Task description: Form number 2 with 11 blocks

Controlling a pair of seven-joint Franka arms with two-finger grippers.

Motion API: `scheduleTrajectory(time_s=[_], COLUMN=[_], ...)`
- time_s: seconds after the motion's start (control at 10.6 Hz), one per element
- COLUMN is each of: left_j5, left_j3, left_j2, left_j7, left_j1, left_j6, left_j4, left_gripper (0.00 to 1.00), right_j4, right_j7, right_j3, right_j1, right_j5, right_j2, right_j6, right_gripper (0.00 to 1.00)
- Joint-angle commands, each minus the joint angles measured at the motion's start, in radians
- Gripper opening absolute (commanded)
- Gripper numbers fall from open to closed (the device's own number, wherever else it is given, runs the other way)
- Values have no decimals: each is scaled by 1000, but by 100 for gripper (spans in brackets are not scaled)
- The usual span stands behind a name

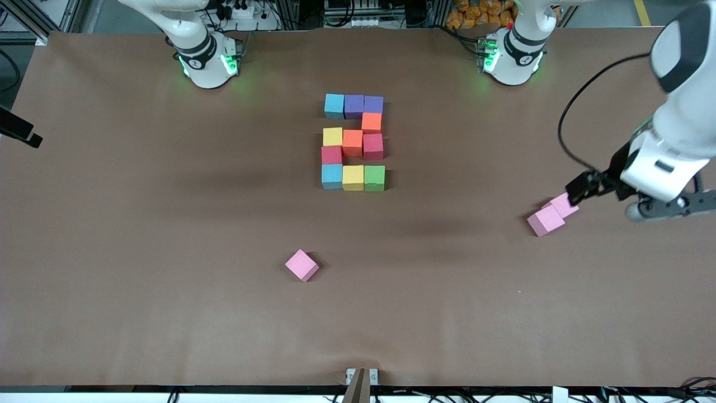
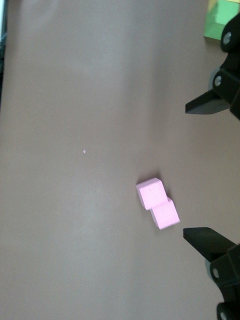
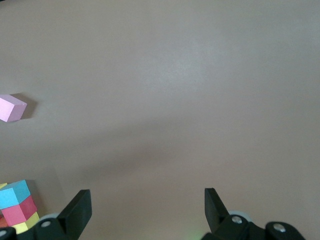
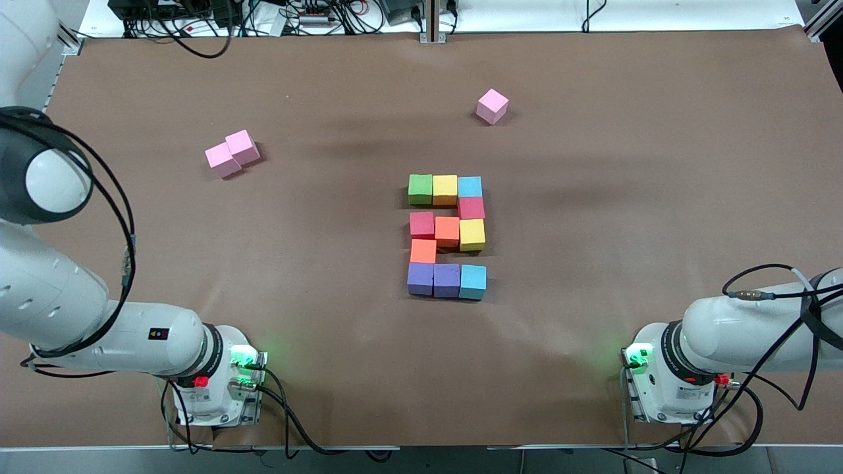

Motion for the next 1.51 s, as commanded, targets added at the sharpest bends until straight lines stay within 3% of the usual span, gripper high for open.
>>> scheduleTrajectory(time_s=[0.0, 0.19, 0.75, 0.94, 1.42], left_j5=[-76, -125, -113, -72, -70], left_j3=[87, 129, 138, 207, 202], left_j2=[-65, -89, -122, -123, -119], left_j7=[143, 206, 174, 171, 174], left_j1=[-41, -54, -104, -176, -141], left_j6=[-64, -88, -105, -105, -106], left_j4=[-26, -28, -49, -48, -39], left_gripper=[100, 100, 100, 100, 100], right_j4=[8, 8, 8, 8, 8], right_j7=[6, 6, 6, 6, 6], right_j3=[13, 13, 13, 15, 15], right_j1=[-14, -14, -14, -14, -11], right_j5=[-6, -1, 2, 2, 11], right_j2=[-1, -1, -1, -1, -1], right_j6=[-6, -4, -1, 2, 16], right_gripper=[100, 100, 100, 100, 100])
